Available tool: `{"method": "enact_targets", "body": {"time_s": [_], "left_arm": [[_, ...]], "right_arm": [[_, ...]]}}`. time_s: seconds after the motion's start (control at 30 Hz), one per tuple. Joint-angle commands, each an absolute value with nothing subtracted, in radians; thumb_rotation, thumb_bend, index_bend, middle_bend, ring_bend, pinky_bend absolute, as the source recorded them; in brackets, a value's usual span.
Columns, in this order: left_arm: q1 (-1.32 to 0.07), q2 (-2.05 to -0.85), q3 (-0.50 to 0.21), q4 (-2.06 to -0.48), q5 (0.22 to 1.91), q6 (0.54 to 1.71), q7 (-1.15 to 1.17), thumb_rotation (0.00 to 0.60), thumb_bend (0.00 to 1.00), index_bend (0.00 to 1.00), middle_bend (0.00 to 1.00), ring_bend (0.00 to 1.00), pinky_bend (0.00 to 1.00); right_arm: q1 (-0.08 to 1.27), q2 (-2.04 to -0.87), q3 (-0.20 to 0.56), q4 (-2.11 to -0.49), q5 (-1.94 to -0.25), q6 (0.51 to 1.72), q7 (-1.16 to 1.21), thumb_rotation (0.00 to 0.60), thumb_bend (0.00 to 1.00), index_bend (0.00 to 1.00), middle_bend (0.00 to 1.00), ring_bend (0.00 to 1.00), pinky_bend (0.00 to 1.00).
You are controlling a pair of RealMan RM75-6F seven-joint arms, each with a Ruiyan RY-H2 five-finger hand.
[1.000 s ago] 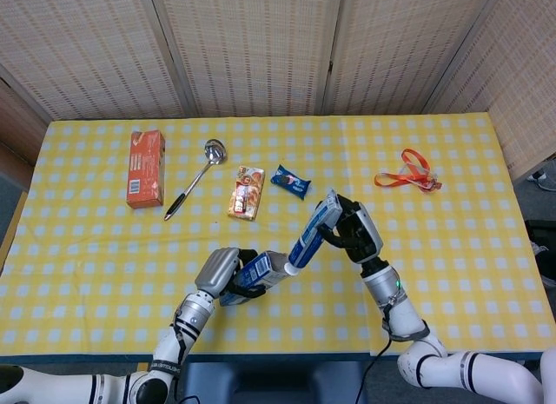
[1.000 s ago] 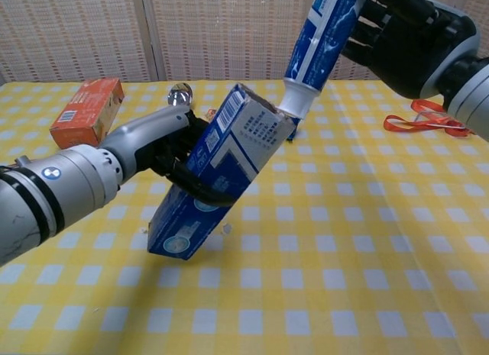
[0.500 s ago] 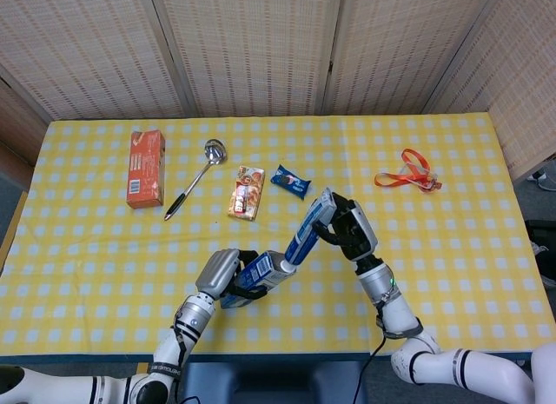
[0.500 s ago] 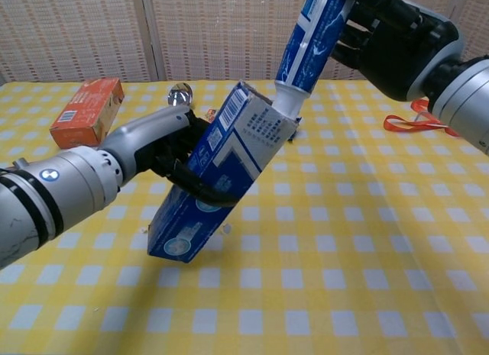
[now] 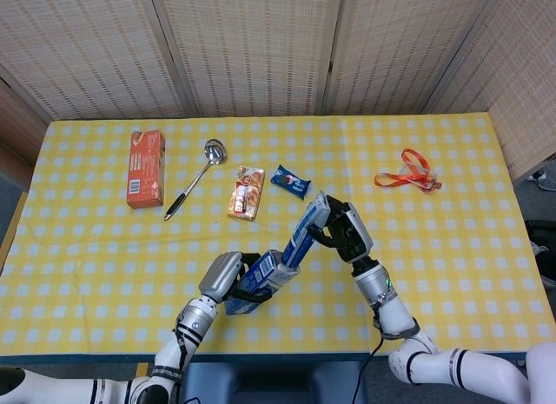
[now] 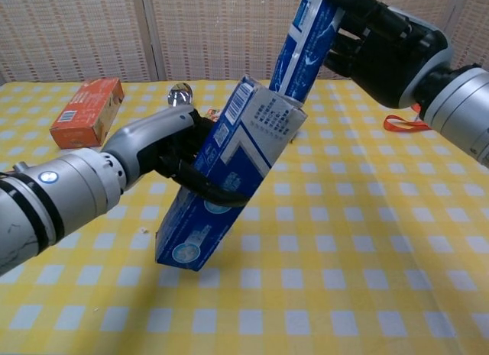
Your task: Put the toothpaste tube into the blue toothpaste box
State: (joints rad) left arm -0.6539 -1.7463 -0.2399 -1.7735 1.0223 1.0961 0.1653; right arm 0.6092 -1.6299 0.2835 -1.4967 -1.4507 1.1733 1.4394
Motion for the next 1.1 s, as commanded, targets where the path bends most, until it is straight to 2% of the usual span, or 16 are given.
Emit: {"method": "enact_targets", "body": {"time_s": [0.03, 0.6, 0.8, 0.83, 0.93, 1.0, 1.1], "left_arm": [[-0.658, -1.754, -0.244, -1.769, 1.020, 1.095, 0.163, 0.600, 0.13, 0.62, 0.67, 0.54, 0.63], [-0.651, -1.727, -0.294, -1.784, 1.030, 1.107, 0.100, 0.600, 0.13, 0.62, 0.67, 0.54, 0.66], [-0.651, -1.719, -0.291, -1.796, 1.034, 1.106, 0.093, 0.600, 0.13, 0.62, 0.67, 0.54, 0.66], [-0.651, -1.718, -0.290, -1.796, 1.033, 1.106, 0.094, 0.600, 0.13, 0.62, 0.67, 0.54, 0.66], [-0.652, -1.719, -0.286, -1.797, 1.036, 1.109, 0.095, 0.600, 0.13, 0.62, 0.67, 0.54, 0.66], [-0.652, -1.718, -0.286, -1.797, 1.037, 1.110, 0.094, 0.600, 0.13, 0.62, 0.67, 0.54, 0.66], [-0.651, -1.717, -0.287, -1.797, 1.037, 1.110, 0.086, 0.600, 0.13, 0.62, 0.67, 0.54, 0.66]], "right_arm": [[0.608, -1.633, 0.279, -1.495, -1.454, 1.174, 1.444, 0.600, 0.62, 0.78, 0.66, 0.81, 0.85], [0.590, -1.600, 0.222, -1.499, -1.531, 1.217, 1.410, 0.600, 0.62, 0.78, 0.66, 0.79, 0.82], [0.590, -1.595, 0.210, -1.502, -1.544, 1.229, 1.416, 0.600, 0.62, 0.75, 0.59, 0.73, 0.76], [0.590, -1.595, 0.208, -1.499, -1.548, 1.232, 1.417, 0.600, 0.62, 0.71, 0.56, 0.70, 0.73], [0.594, -1.593, 0.194, -1.487, -1.568, 1.236, 1.450, 0.600, 0.62, 0.51, 0.44, 0.60, 0.61], [0.601, -1.587, 0.182, -1.472, -1.587, 1.233, 1.470, 0.600, 0.62, 0.27, 0.32, 0.48, 0.48], [0.609, -1.582, 0.172, -1.454, -1.605, 1.238, 1.490, 0.600, 0.62, 0.03, 0.20, 0.36, 0.38]]}}
